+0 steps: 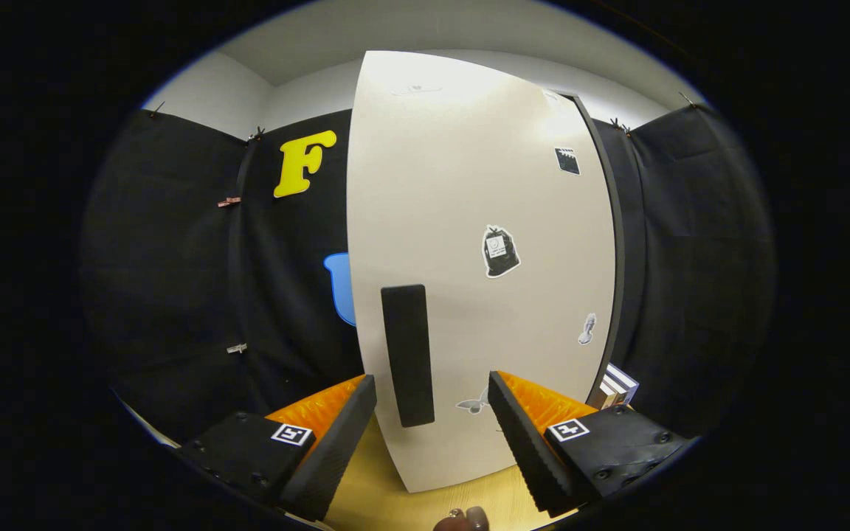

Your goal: Open the shoe cabinet door, grab the shoes and put them into the shoe cabinet, then close the shoe cabinet door.

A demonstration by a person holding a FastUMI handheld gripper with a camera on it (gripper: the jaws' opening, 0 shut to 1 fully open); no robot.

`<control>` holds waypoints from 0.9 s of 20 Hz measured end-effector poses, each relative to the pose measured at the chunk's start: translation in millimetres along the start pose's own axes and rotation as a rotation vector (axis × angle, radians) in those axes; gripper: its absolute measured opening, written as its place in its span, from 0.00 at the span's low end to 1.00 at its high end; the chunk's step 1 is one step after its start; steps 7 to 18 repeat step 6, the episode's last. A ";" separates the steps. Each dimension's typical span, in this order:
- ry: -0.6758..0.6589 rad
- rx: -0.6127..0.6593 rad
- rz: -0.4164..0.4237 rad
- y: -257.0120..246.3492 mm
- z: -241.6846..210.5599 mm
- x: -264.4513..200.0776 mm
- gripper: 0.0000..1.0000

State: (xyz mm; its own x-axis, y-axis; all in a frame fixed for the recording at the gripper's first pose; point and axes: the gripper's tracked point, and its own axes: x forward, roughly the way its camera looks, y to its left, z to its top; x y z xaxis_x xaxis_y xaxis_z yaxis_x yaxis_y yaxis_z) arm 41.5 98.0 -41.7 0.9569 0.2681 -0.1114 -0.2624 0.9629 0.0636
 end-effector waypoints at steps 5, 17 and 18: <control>-0.012 -0.004 -0.024 -2.5 1.1 -1.9 1.00; -0.015 -0.005 -0.028 -2.9 2.1 -2.0 1.00; -0.015 -0.005 -0.028 -2.9 2.1 -2.0 1.00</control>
